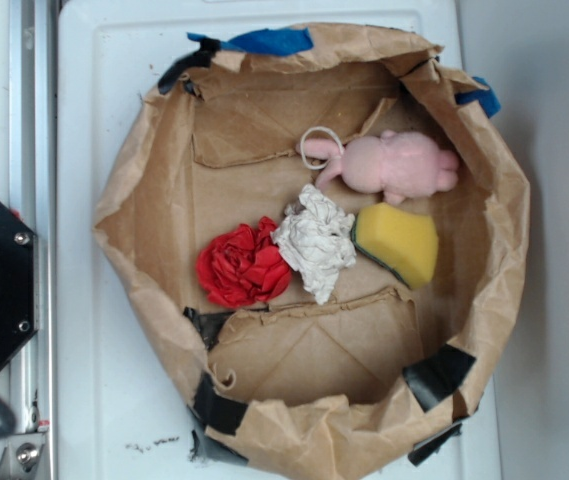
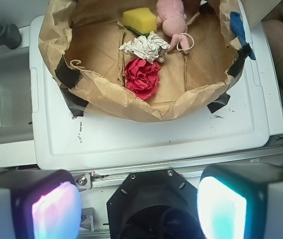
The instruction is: Grab the pink bunny.
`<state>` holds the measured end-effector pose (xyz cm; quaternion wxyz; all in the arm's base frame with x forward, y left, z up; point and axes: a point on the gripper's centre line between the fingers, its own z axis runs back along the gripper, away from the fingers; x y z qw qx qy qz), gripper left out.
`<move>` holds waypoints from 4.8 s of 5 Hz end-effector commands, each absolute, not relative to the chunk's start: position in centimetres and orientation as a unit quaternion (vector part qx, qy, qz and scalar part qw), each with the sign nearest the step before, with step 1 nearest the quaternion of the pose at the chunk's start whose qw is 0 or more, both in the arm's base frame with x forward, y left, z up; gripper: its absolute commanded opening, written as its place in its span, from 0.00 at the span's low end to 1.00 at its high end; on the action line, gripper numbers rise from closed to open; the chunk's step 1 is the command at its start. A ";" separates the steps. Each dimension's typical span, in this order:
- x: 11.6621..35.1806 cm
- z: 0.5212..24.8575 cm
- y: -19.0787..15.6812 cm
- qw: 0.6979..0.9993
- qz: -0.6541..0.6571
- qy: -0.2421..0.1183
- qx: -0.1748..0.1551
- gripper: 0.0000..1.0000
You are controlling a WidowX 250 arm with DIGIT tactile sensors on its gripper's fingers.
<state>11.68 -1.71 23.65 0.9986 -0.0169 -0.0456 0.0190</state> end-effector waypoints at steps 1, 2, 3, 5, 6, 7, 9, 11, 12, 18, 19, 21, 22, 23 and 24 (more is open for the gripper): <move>11.7 23.6 -1.7 0.999 0.019 -0.046 -0.017 1.00; 15.4 24.1 -1.2 0.998 0.007 -0.056 -0.015 1.00; 19.2 22.4 -1.5 0.997 -0.056 -0.047 -0.029 1.00; 27.9 15.7 0.1 0.995 -0.076 -0.057 0.015 1.00; 31.4 14.2 0.9 0.996 -0.067 -0.062 0.017 1.00; 31.4 14.2 0.9 0.996 -0.067 -0.062 0.017 1.00; 31.4 14.2 0.9 0.996 -0.067 -0.062 0.017 1.00; 32.3 10.3 3.2 0.995 -0.057 -0.081 -0.012 1.00; 31.6 9.6 3.7 0.992 -0.078 -0.098 -0.030 1.00; 31.8 7.5 5.3 0.988 -0.055 -0.139 0.033 1.00; 32.0 6.1 4.7 0.988 -0.065 -0.130 0.060 1.00; 31.9 4.8 3.9 0.987 -0.082 -0.117 0.075 1.00; 31.9 4.9 4.0 0.988 -0.076 -0.118 0.064 0.09; 31.8 5.3 4.2 0.988 -0.070 -0.122 0.060 0.00; 31.7 5.4 4.3 0.989 -0.066 -0.122 0.057 0.00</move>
